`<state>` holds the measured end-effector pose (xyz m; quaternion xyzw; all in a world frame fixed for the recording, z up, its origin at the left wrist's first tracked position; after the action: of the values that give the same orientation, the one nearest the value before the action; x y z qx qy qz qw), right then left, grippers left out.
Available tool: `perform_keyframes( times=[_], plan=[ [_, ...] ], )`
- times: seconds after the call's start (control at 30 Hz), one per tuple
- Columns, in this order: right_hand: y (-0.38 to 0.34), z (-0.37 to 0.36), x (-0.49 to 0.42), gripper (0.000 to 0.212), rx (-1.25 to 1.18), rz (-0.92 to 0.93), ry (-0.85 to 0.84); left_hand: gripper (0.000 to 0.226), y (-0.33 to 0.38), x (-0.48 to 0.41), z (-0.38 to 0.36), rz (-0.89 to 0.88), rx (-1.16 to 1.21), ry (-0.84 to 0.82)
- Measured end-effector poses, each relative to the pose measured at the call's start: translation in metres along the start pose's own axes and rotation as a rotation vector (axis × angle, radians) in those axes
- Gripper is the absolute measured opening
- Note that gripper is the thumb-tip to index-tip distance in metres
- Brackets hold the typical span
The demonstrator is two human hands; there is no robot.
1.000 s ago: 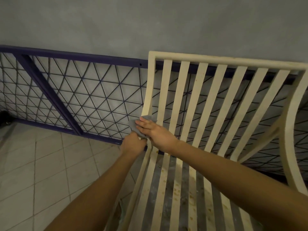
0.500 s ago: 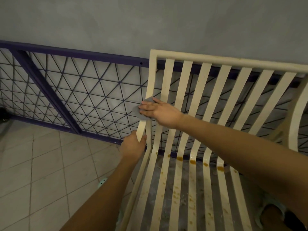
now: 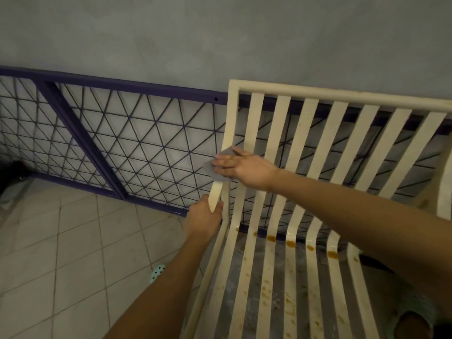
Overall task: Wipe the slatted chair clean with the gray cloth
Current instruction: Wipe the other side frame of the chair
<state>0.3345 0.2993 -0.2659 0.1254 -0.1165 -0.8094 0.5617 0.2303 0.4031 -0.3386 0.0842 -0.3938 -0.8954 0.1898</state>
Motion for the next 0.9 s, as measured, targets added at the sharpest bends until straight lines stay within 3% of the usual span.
perform_keyframes(
  times=[0.13,0.27,0.47,0.6,0.9],
  plan=[
    [0.039,0.022,-0.012,0.059,0.117,-0.106,-0.034,0.035,0.0,0.0,-0.003,-0.005,-0.033,-0.013],
    [0.022,0.019,-0.014,0.058,0.144,-0.166,-0.072,0.033,-0.002,-0.003,-0.004,0.017,-0.057,-0.008],
    [-0.032,-0.014,0.006,0.063,-0.037,-0.037,-0.078,0.03,0.001,-0.003,-0.001,-0.006,-0.118,0.015],
    [-0.01,0.003,0.001,0.062,0.067,0.029,-0.112,0.03,0.004,0.0,0.0,-0.056,-0.144,0.029],
    [0.06,0.061,-0.028,0.054,0.309,-0.221,-0.12,0.032,0.004,0.001,-0.001,-0.079,-0.111,0.016]
  ],
)
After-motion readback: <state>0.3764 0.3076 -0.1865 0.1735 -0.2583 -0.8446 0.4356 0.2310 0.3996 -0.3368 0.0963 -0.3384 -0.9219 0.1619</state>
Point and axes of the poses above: each hand's wrist, its own x-axis away from the middle knuckle, its own z-axis out of the back of the hand, y = z × x, the point moved 6 cm from there along -x, towards the middle knuckle, and after that the axes turned 3 degrees about x, right-handed, at the moved point
